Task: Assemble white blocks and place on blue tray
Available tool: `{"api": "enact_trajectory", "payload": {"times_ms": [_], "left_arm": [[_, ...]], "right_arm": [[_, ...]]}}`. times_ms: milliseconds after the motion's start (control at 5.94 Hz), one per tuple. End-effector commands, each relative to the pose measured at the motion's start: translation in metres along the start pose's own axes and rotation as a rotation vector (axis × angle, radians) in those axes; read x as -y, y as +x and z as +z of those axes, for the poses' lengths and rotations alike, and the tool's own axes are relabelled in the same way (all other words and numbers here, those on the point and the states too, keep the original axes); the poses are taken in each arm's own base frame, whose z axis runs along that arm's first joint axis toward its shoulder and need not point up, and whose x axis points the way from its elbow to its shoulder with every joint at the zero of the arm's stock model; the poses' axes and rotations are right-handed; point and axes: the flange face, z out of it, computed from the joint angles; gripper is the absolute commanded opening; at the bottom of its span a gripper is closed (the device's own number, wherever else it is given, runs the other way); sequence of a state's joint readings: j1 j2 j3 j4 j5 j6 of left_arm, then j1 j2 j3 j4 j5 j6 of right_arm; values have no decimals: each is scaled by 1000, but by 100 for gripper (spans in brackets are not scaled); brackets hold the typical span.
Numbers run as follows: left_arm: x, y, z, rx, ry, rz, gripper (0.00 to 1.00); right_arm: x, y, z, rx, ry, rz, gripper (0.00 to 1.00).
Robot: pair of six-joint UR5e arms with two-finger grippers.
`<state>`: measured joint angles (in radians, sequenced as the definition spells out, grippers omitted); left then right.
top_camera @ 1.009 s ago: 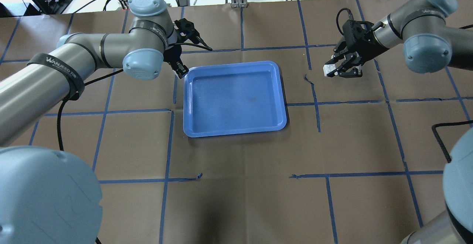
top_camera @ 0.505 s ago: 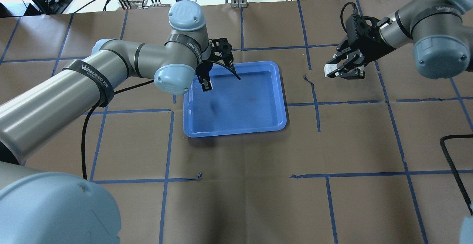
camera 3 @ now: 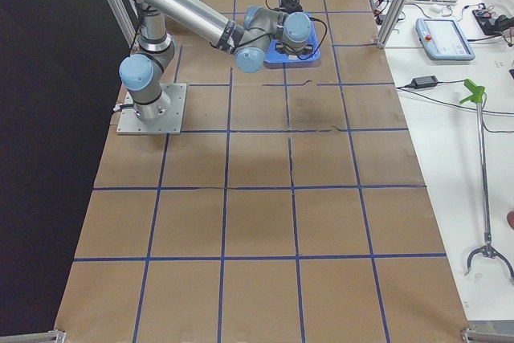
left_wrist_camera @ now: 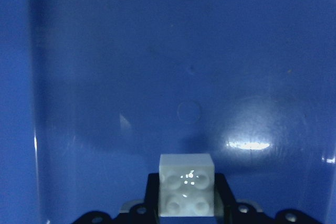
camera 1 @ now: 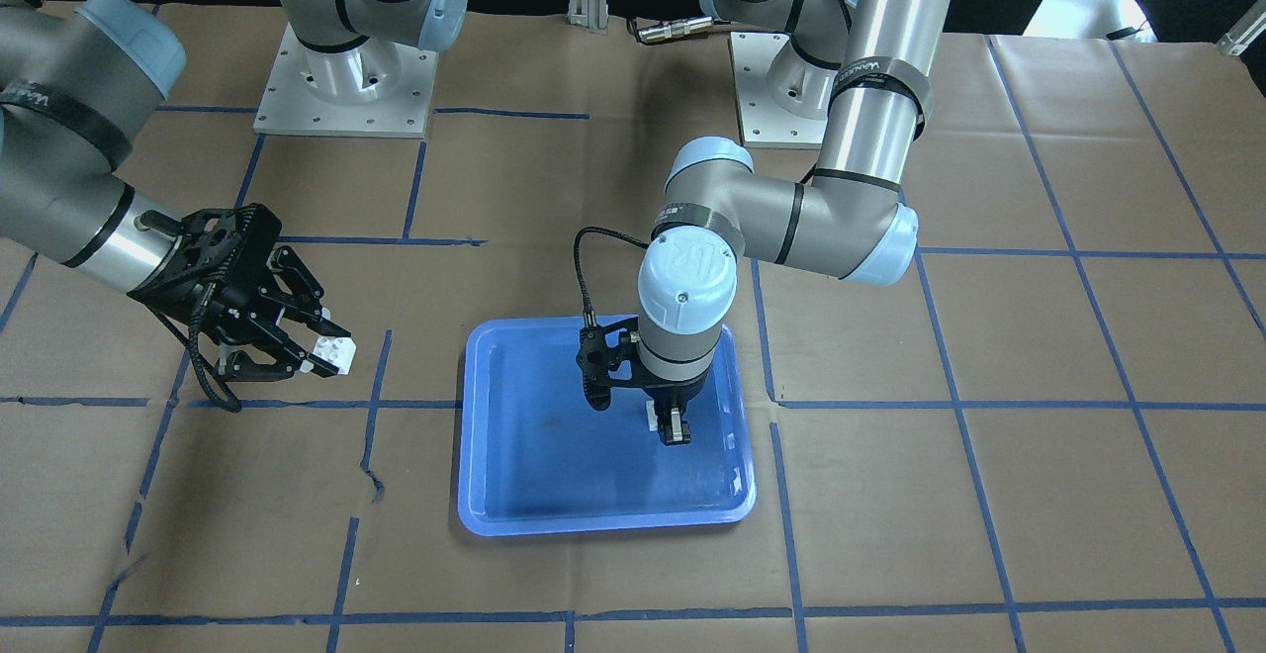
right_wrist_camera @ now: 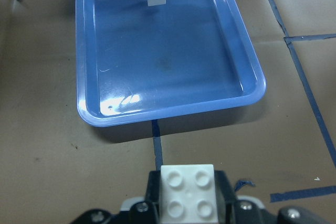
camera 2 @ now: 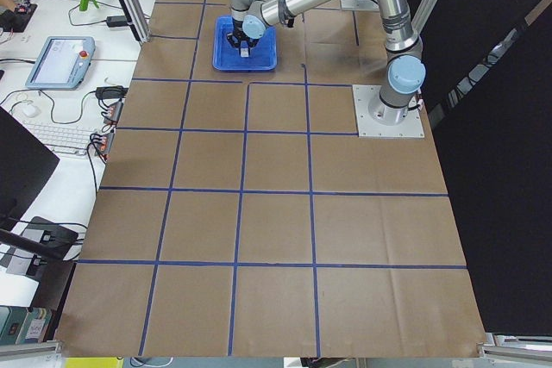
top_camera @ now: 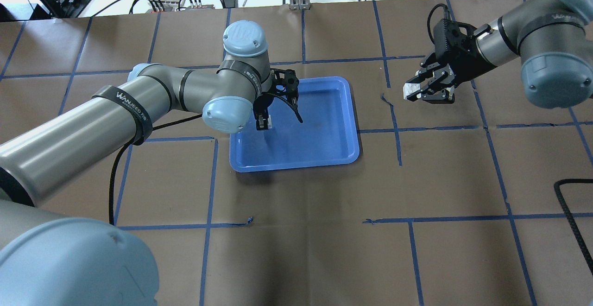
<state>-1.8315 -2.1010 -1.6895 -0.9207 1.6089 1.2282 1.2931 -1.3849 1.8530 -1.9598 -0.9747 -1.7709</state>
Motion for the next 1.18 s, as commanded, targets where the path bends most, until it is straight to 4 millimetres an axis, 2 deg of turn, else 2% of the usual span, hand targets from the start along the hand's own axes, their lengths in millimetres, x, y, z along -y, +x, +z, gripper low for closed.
{"api": "enact_trajectory", "payload": {"times_ms": [0, 168, 336, 673, 841, 1009], "left_arm": [[36, 17, -5, 31, 19, 50, 7], [40, 20, -3, 50, 29, 20, 7], [40, 19, 6, 41, 24, 19, 43], [42, 15, 14, 53, 27, 15, 81], [42, 12, -9, 80, 33, 0, 83], [36, 14, -45, 86, 37, -4, 87]], "right_arm": [[-1, 0, 2, 4, 6, -5, 23], [-5, -6, 9, 12, 8, -1, 23], [-7, -9, 13, 18, 11, 2, 23], [-7, -9, 14, 19, 11, 3, 23], [-7, -9, 14, 19, 11, 3, 23], [-6, -10, 13, 17, 10, 7, 23]]}}
